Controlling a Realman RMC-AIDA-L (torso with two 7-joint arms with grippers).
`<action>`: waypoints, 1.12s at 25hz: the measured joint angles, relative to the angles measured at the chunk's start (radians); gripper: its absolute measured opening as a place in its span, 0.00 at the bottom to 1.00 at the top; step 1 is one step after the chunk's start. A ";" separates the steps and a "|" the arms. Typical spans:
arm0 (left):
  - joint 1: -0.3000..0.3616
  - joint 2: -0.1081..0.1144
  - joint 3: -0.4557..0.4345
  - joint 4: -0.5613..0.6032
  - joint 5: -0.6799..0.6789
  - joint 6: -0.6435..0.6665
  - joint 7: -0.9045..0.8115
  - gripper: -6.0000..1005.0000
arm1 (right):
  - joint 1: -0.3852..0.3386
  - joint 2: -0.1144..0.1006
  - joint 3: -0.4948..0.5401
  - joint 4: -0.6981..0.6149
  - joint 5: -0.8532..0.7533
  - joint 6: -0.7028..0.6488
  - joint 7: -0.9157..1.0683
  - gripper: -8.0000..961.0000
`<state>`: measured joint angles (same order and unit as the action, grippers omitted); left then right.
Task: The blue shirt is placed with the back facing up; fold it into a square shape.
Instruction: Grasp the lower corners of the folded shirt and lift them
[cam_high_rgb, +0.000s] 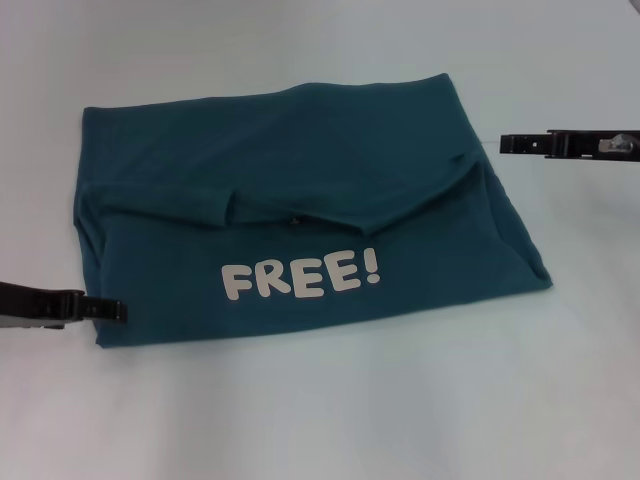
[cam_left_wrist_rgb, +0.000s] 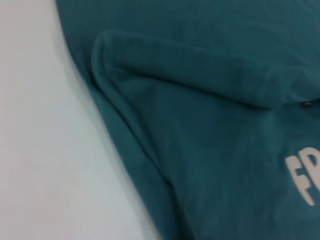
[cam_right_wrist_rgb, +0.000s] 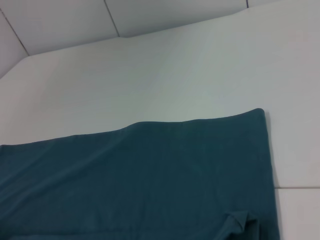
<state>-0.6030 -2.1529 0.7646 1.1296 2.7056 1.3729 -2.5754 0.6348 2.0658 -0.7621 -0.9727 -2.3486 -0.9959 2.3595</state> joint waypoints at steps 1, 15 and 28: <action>-0.002 -0.004 0.005 -0.001 0.015 -0.011 -0.004 0.93 | 0.000 0.001 0.000 0.000 0.000 0.000 0.000 0.95; -0.016 -0.010 0.068 -0.063 0.033 -0.049 -0.032 0.88 | 0.000 0.002 -0.002 -0.001 0.000 0.000 0.001 0.95; -0.019 -0.012 0.123 -0.084 0.024 -0.105 -0.031 0.81 | -0.002 0.002 0.001 0.000 0.000 -0.001 0.001 0.95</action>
<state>-0.6221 -2.1646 0.8872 1.0452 2.7299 1.2681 -2.6059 0.6325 2.0677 -0.7615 -0.9731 -2.3484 -0.9972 2.3606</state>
